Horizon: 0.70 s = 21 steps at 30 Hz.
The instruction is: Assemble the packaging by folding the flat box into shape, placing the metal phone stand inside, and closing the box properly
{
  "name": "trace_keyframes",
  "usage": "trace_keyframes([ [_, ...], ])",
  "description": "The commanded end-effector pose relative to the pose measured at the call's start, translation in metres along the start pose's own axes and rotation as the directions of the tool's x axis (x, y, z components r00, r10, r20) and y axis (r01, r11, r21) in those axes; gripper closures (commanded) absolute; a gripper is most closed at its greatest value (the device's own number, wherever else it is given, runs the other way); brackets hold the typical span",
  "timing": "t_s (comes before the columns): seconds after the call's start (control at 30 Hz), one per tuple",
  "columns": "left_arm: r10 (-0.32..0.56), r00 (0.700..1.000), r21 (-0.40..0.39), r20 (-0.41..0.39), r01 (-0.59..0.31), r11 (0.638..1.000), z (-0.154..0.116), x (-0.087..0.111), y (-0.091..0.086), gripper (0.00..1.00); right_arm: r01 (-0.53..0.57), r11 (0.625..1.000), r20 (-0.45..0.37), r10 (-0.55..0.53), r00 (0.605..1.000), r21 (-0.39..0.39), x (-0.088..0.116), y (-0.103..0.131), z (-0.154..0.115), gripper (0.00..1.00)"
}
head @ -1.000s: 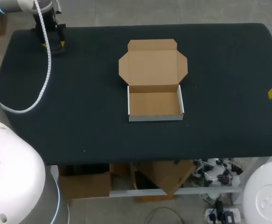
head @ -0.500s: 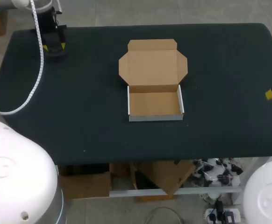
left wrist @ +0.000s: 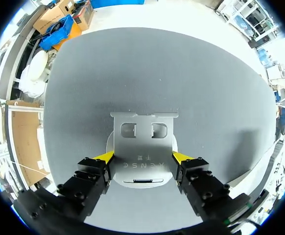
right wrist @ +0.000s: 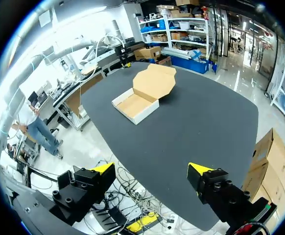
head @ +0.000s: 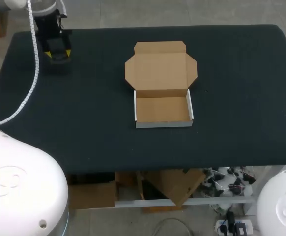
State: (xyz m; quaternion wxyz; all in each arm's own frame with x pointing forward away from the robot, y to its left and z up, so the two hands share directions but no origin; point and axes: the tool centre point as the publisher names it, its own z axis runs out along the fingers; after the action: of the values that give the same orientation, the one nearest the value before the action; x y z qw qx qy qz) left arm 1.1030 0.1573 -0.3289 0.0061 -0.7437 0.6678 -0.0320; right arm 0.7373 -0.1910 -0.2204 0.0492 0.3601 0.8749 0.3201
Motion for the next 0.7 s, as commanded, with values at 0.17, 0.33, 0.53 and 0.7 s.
trace_keyframes([
  [0.17,0.010,1.000,0.108,0.018,-0.012,0.994,-0.016,0.011,0.033,1.00,0.099,0.995,0.017,-0.099,0.995,-0.027,0.010,-0.013,-0.007,0.00],
  [0.33,0.020,1.000,0.108,0.019,-0.022,0.994,-0.021,0.016,0.046,1.00,0.099,0.995,0.017,-0.099,0.995,-0.027,0.010,-0.013,-0.007,0.00],
  [0.53,0.040,0.999,0.092,0.013,-0.041,0.995,-0.026,0.024,0.061,1.00,0.099,0.995,0.017,-0.099,0.995,-0.027,0.010,-0.013,-0.007,0.00],
  [0.7,0.062,0.998,0.082,0.013,-0.062,0.995,-0.029,0.033,0.071,1.00,0.135,0.990,0.009,-0.135,0.991,-0.041,0.009,-0.012,-0.006,0.00],
])
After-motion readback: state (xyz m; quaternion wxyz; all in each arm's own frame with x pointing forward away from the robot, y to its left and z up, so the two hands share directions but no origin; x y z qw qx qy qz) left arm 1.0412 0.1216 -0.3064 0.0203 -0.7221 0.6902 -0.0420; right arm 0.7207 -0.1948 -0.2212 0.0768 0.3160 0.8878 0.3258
